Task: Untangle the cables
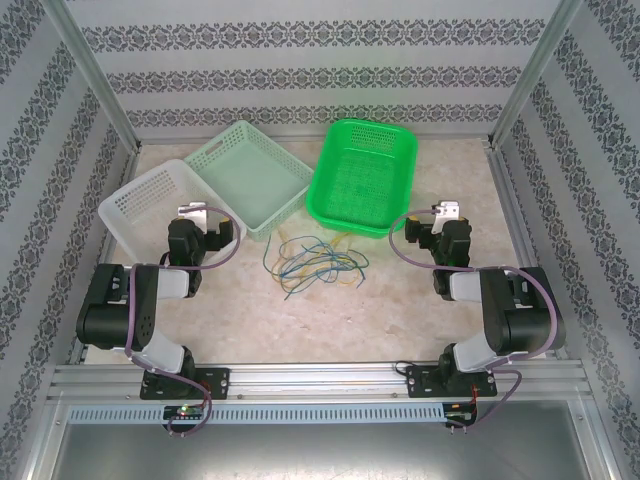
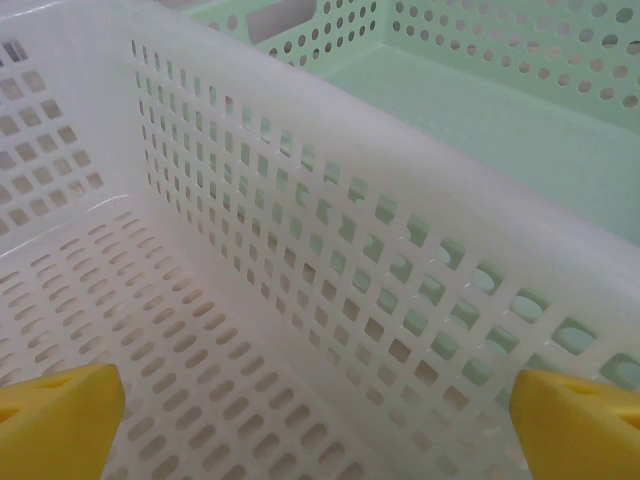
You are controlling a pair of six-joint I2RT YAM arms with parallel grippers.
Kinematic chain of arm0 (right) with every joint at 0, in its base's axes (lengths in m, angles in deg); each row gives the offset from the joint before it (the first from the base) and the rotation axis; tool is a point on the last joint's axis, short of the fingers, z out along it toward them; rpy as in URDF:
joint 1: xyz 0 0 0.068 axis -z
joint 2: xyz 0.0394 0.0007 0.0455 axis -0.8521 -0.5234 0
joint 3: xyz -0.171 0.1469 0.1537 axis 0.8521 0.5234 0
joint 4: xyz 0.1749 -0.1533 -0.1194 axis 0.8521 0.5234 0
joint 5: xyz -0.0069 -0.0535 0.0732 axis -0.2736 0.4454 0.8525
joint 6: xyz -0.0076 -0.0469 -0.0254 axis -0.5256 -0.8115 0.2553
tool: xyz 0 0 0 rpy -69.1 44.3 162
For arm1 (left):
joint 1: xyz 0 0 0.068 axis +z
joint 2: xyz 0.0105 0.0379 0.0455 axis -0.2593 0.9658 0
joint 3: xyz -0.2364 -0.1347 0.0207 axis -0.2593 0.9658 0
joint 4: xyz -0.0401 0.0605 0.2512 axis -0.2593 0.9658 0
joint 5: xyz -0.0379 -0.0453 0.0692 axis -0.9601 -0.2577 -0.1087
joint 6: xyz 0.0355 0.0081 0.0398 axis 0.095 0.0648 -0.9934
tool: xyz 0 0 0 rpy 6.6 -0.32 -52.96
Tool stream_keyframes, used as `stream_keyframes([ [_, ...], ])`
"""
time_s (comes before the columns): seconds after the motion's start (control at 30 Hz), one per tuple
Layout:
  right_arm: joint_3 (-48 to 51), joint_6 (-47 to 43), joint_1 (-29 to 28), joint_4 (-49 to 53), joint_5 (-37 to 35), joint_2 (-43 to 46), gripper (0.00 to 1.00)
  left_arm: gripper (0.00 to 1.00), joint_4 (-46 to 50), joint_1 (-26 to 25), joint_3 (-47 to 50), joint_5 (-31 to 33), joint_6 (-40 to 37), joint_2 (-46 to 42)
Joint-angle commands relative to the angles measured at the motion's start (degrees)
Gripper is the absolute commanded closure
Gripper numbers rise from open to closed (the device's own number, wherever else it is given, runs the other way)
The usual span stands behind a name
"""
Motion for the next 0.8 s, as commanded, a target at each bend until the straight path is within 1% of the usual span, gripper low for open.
stream_keyframes([
  [0.0, -0.56, -0.14, -0.32, -1.46, 0.62, 0.04, 0.02, 0.0, 0.23, 0.17, 0.4, -0.8, -0.1, 0.46],
  [0.67, -0.66, 0.35, 0.33, -1.22, 1.67, 0.09, 0.02, 0.0, 0.34, 0.23, 0.42, -0.79, -0.09, 0.47],
  [0.77, -1.02, 0.94, 0.68, -0.83, 1.99, 0.54, 0.04, 0.0, 0.33, 0.18, 0.47, -0.69, 0.03, 0.36],
])
